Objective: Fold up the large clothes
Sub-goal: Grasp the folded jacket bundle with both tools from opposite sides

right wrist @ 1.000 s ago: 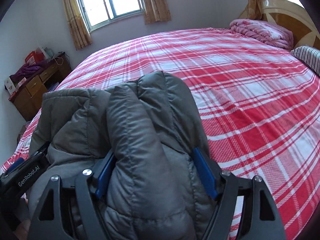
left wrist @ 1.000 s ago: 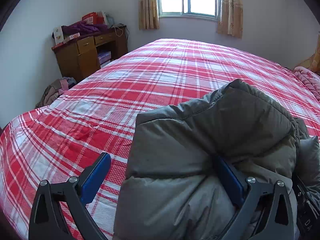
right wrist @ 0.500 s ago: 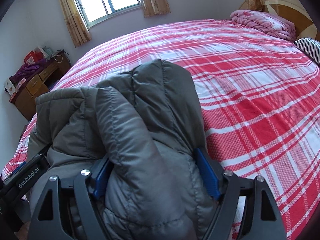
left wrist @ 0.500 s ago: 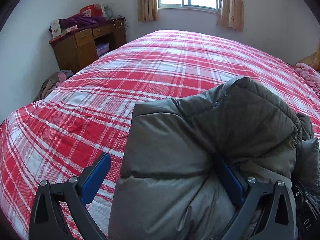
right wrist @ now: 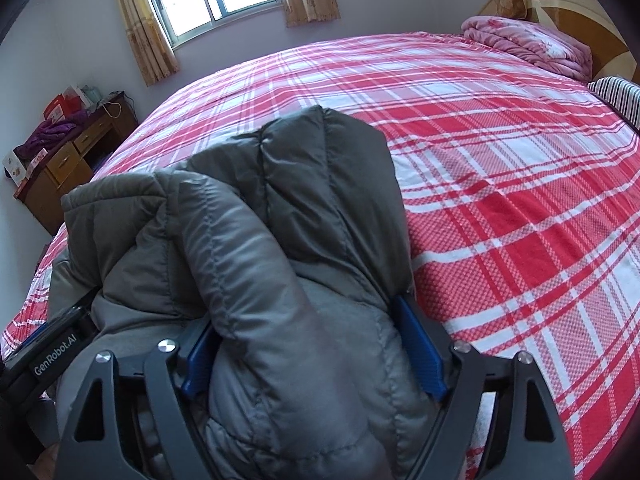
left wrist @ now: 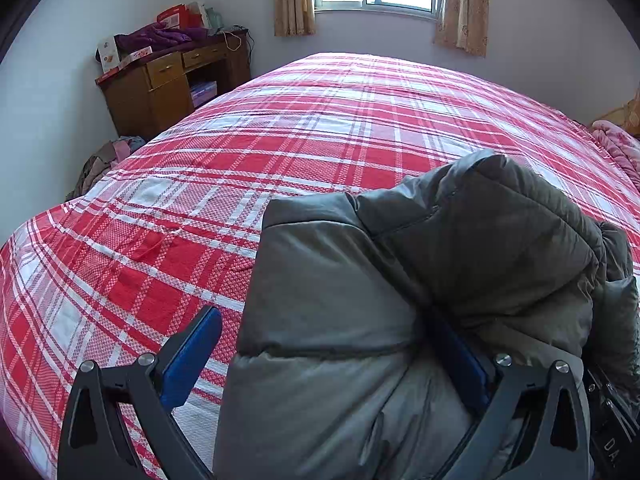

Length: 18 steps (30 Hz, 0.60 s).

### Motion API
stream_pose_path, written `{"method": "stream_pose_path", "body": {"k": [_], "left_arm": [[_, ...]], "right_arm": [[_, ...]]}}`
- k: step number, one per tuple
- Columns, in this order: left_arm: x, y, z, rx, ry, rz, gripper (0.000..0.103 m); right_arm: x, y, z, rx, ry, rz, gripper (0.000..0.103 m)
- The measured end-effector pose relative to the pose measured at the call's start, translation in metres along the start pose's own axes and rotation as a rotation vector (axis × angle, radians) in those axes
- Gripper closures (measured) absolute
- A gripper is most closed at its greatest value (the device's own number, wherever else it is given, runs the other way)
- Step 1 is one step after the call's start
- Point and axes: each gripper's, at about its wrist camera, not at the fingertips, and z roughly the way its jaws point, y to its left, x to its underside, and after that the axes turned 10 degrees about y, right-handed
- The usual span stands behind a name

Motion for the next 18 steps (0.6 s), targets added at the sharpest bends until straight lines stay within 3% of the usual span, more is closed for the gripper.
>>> {"method": "stream_pose_path", "body": {"k": [18], "left_arm": [[0.0011,-0.0013,0.0031,-0.009,0.011,0.009,0.001]], "right_arm": [[-0.0026,0.0008,0.0057,0.005,0.022,-0.009,0.016]]}}
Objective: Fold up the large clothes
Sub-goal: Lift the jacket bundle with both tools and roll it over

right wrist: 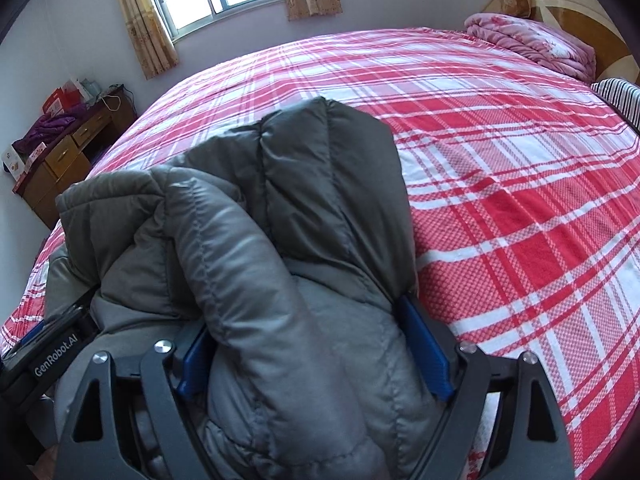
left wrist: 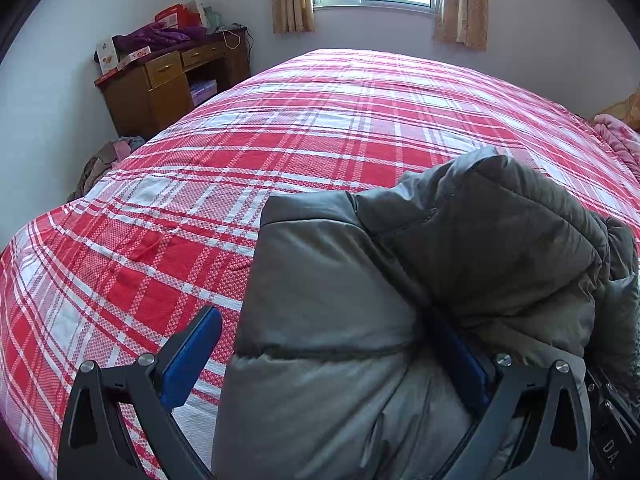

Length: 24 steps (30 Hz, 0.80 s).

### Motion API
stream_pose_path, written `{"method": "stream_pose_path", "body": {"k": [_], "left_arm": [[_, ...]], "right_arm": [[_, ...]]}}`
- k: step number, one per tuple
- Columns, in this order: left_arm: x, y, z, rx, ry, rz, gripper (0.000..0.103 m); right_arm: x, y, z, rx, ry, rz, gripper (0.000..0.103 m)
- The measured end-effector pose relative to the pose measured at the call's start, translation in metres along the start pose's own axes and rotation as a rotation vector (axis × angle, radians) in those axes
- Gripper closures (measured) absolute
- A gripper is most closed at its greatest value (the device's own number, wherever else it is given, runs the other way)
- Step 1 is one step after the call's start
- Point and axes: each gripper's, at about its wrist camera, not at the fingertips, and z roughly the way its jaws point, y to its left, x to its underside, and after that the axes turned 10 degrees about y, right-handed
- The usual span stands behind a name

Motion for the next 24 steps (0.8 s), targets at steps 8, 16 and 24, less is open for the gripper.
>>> {"method": "stream_pose_path", "body": {"k": [8,16,24], "left_arm": [[0.009,0.037,-0.028,0.171,0.048,-0.015,0.001],[0.048,0.083,-0.023,0.346,0.099,-0.037,0.001],[0.052,0.059,-0.024,0.287,0.068,0.070,0.001]], "right_arm": [[-0.001,-0.008,-0.004,-0.055,0.001,-0.007,0.015],[0.026,-0.035,-0.033,-0.151,-0.043,0.040,0.016],[0.028,-0.035,-0.022,-0.248,-0.005,0.015,0.022]]}}
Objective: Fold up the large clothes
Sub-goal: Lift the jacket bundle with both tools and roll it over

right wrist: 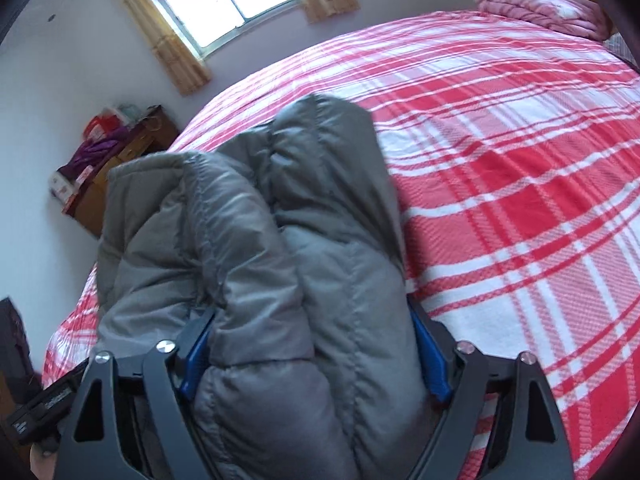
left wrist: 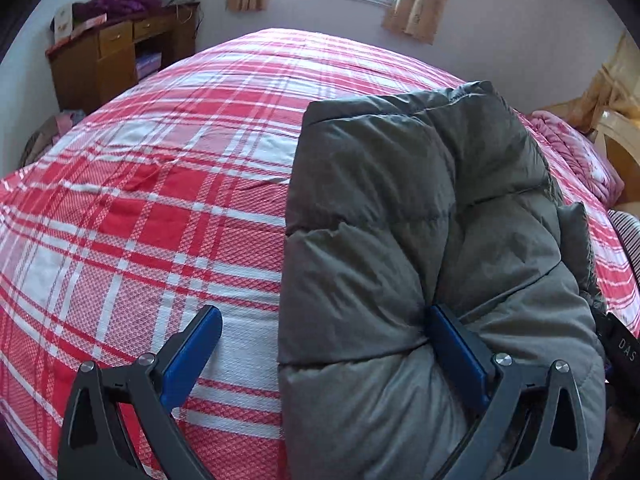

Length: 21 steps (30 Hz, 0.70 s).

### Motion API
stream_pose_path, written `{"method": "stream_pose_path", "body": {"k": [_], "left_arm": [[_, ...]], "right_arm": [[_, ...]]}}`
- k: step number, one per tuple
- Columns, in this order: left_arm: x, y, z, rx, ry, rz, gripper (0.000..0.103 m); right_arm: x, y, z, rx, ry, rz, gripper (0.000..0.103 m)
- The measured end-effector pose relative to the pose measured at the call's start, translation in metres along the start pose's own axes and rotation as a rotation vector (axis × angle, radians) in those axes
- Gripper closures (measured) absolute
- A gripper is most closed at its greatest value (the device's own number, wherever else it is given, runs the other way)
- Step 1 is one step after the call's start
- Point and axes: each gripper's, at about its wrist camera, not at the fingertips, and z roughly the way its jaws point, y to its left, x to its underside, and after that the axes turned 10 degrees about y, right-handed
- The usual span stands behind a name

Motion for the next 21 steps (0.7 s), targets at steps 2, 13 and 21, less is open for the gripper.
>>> {"method": "stream_pose_path", "body": {"k": [2,13,21], "left_arm": [[-0.002,-0.003,0.002,0.010,-0.005,0.005,0.001],[-0.004,-0.010,0.010,0.146,0.020,0.064,0.001],[0.005,-0.014,0.001,0.250,-0.013,0.119,0.040]], "right_arm": [[0.005,0.005,-0.001,-0.012,0.002,-0.023,0.026],[0.012,0.009,0.001,-0.096,0.008,-0.060,0.036],[0.011,0.006,0.004,-0.150,0.020,-0.062,0.052]]}}
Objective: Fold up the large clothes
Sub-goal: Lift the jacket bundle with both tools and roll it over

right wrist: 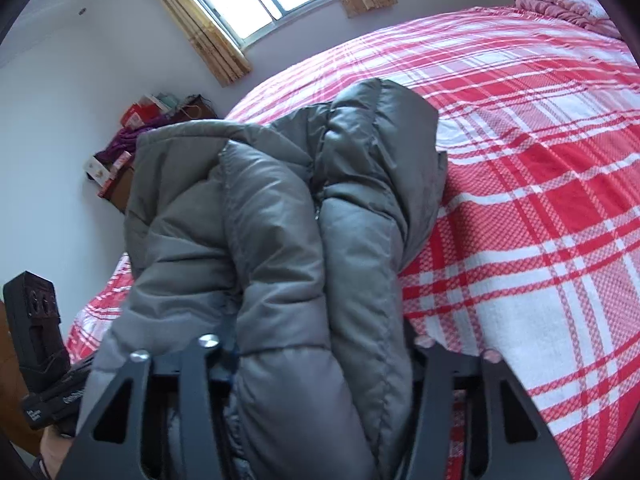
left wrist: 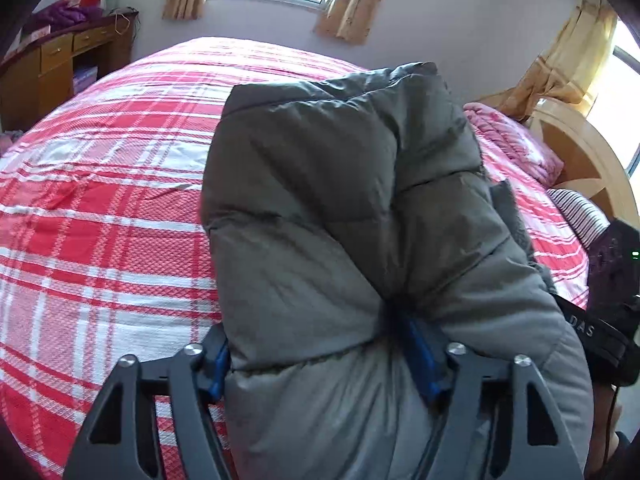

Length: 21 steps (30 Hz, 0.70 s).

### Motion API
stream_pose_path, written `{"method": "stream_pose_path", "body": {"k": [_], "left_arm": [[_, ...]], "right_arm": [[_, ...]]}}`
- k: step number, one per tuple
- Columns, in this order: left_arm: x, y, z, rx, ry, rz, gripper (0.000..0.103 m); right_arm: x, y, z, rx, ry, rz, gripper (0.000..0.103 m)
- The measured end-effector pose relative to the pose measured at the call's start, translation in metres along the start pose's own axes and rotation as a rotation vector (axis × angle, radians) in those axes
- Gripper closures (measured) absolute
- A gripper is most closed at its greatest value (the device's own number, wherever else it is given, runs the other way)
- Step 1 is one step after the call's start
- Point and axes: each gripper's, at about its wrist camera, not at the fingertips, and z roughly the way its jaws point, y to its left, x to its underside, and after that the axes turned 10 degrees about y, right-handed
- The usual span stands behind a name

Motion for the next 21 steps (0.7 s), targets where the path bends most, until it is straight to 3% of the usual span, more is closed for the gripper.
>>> {"method": "stream_pose_path", "body": {"k": [1,3,6,14,21], "left_arm": [[0.000,0.001,-0.001,0.010,0.002,0.000,0.044],[-0.002,-0.006,-0.009,-0.001,-0.015,0.029,0.071],[0.000,-0.023,-0.027,-0.055,-0.045,0.097,0.081],[-0.001,-0.031,-0.085,-0.080,-0.170,0.179,0.083],[-0.004,-0.027,-0.125,-0.096,-0.254,0.180,0.084]], "right_arm": [[-0.001,-0.003,0.002,-0.017,0.007,0.009,0.055],[-0.004,-0.008,0.002,-0.046,0.015,0.026,0.065],[0.000,-0.001,-0.005,-0.047,-0.002,-0.009,0.077],[0.012,0.005,-0.042,-0.140,-0.078,-0.016,0.082],[0.005,0.046,-0.084,-0.184,-0.152,-0.089,0.083]]}}
